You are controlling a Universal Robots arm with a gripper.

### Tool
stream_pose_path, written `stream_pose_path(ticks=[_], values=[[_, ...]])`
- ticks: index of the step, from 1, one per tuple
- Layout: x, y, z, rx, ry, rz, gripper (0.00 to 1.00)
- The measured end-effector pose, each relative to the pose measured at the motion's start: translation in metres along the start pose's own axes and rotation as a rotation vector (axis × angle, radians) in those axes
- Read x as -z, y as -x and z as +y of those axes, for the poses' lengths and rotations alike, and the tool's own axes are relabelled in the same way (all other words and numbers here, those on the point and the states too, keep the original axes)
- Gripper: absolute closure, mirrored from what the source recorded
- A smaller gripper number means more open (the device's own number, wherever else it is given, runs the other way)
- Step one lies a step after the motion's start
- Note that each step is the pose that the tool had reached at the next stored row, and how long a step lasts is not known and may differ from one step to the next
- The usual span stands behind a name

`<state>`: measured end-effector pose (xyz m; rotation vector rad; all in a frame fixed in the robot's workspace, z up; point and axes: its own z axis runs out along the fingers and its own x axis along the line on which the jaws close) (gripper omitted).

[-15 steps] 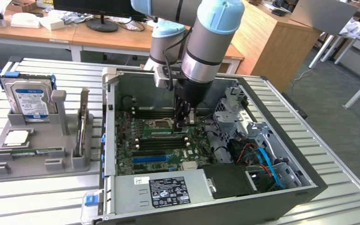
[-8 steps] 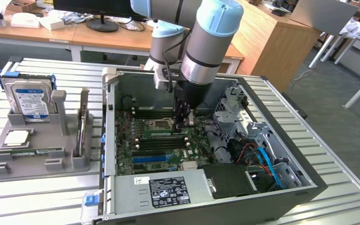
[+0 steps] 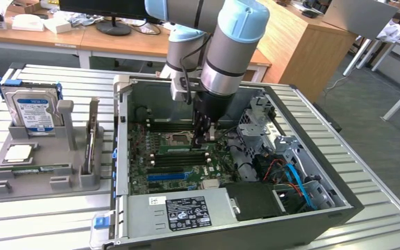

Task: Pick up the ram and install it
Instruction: 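Insert the ram into the slot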

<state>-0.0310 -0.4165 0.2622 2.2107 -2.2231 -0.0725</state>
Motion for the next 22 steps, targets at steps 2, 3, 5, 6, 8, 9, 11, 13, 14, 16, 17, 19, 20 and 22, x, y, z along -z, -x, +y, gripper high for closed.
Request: stream_pose_path(ticks=[2, 3, 5, 6, 8, 9, 11, 13, 14, 16, 17, 19, 20, 22], values=[[-0.0003, 0.0, 0.0003, 0.0, 0.0, -0.0001, 0.89], [-0.0005, 0.0, 0.0005, 0.0, 0.0, -0.0001, 0.89], [-0.0008, 0.0, 0.001, 0.0, 0.0, 0.0, 0.89], [-0.0009, 0.0, 0.0011, 0.0, 0.0, 0.0, 0.89], [-0.0011, 0.0, 0.0012, 0.0, 0.0, -0.0001, 0.89], [-0.0012, 0.0, 0.0013, 0.0, -0.0001, -0.0001, 0.89], [-0.0025, 0.0, 0.0013, 0.0, -0.0001, -0.0003, 0.89], [-0.0039, -0.0001, 0.0013, 0.0, -0.0001, -0.0001, 0.89], [-0.0046, -0.0001, 0.0012, 0.0, 0.0, -0.0001, 0.89], [-0.0059, -0.0002, 0.0012, 0.0, 0.0, -0.0001, 0.89], [-0.0065, -0.0002, 0.0012, 0.0, 0.0, 0.0, 0.89], [-0.0075, -0.0002, 0.0011, 0.0, -0.0001, -0.0001, 0.89], [-0.0081, -0.0002, 0.0011, 0.0, 0.0, -0.0001, 0.89], [-0.0093, -0.0003, 0.0011, 0.0, 0.0, -0.0001, 0.89]])
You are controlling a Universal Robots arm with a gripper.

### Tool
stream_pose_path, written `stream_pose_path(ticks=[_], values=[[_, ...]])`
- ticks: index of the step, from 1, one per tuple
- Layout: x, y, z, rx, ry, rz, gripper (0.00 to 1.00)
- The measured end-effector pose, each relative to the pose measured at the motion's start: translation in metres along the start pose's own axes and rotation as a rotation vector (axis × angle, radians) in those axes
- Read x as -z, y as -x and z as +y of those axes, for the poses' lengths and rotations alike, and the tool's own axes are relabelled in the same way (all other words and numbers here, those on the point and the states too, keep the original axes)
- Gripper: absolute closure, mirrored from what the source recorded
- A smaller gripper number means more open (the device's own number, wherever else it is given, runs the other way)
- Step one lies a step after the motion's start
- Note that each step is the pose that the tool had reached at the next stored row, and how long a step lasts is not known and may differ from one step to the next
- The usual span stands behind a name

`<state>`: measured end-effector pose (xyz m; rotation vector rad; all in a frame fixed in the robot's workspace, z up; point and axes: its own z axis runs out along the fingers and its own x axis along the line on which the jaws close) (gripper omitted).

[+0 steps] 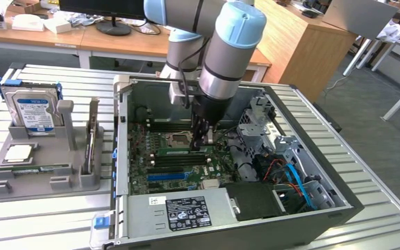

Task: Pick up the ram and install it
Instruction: 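Insert the ram into the slot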

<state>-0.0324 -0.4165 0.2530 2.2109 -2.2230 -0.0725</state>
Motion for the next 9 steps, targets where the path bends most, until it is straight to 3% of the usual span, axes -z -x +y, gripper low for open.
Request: stream_pose_path(ticks=[9], values=[[-0.0051, -0.0002, -0.0002, 0.0, 0.0001, 0.0001, 0.89]])
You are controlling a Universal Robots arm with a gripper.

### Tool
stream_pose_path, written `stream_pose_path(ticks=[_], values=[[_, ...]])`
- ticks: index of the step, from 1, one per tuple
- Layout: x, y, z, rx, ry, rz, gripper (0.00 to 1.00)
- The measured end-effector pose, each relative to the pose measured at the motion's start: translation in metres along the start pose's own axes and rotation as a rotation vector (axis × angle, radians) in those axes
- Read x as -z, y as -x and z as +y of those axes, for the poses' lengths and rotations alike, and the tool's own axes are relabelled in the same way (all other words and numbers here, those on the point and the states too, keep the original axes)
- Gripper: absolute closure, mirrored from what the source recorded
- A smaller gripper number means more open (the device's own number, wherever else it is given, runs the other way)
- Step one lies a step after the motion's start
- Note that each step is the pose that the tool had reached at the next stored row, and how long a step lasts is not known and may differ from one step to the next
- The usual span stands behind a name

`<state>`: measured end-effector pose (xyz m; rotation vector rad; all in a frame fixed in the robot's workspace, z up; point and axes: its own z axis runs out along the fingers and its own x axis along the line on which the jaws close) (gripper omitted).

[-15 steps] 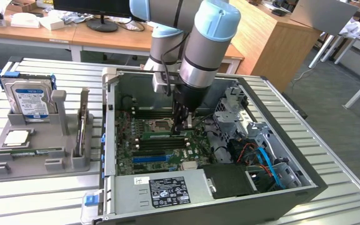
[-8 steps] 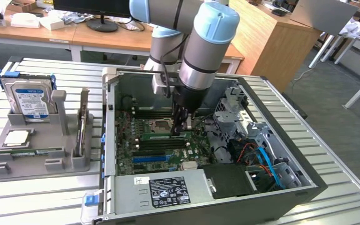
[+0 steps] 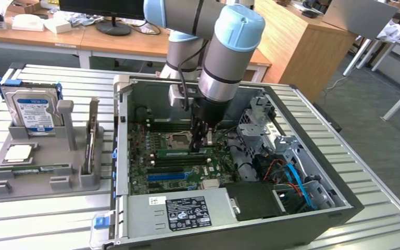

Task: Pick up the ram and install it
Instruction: 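Insert the ram into the slot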

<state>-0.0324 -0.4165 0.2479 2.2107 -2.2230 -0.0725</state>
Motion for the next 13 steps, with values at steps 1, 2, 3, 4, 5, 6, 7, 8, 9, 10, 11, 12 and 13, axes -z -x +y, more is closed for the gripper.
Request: stream_pose_path(ticks=[1, 2, 3, 4, 5, 6, 7, 8, 9, 10, 11, 12, 13], values=[[0.0, 0.0, 0.0, 0.0, 0.0001, 0.0002, 0.89], [0.0, 0.0, 0.0, 0.0, 0.0001, 0.0002, 0.89], [-0.0001, 0.0, 0.0002, 0.0, 0.0, 0.0, 0.89], [-0.0002, 0.0, 0.0004, 0.0, 0.0, -0.0001, 0.89], [-0.0003, 0.0, 0.0007, 0.0, -0.0001, -0.0002, 0.89], [-0.0003, 0.0, 0.001, 0.0, -0.0001, -0.0002, 0.89], [-0.0003, 0.0, 0.0013, 0.0, -0.0001, -0.0002, 0.89], [-0.0003, 0.0, 0.0015, 0.0, 0.0, -0.0002, 0.89], [-0.0004, 0.0, 0.0016, 0.0, -0.0001, -0.0002, 0.89], [-0.0005, 0.0, 0.0016, 0.0, 0.0, 0.0, 0.89], [-0.001, 0.0, 0.0016, 0.0, -0.0002, -0.0005, 0.89], [-0.0016, 0.0, 0.0017, 0.0, -0.0002, -0.0005, 0.89], [-0.0023, 0.0, 0.0017, 0.0, -0.0001, -0.0002, 0.89]])
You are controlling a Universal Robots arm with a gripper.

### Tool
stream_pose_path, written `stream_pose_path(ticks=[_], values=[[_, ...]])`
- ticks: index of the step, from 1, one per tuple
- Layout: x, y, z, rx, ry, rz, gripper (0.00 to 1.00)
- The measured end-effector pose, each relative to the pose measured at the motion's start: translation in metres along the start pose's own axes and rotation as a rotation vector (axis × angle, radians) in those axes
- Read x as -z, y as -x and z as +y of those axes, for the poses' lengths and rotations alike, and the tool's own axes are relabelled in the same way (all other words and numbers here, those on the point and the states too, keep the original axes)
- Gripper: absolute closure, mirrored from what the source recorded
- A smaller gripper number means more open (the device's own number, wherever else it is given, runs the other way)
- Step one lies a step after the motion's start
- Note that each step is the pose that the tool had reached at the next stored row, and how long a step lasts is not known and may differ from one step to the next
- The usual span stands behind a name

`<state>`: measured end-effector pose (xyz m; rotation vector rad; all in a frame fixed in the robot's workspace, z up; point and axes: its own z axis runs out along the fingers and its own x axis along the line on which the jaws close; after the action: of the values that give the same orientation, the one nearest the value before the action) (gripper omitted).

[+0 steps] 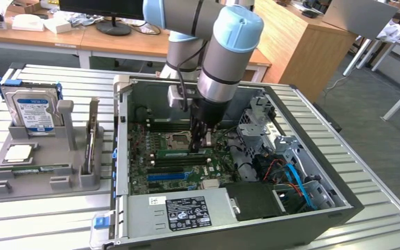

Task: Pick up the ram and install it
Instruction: 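Insert the ram into the slot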

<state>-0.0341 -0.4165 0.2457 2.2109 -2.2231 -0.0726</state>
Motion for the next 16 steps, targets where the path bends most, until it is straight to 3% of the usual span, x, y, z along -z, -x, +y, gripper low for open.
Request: stream_pose_path(ticks=[16], values=[[-0.008, -0.0002, -0.0003, 0.0, 0.0, 0.0001, 0.89]])
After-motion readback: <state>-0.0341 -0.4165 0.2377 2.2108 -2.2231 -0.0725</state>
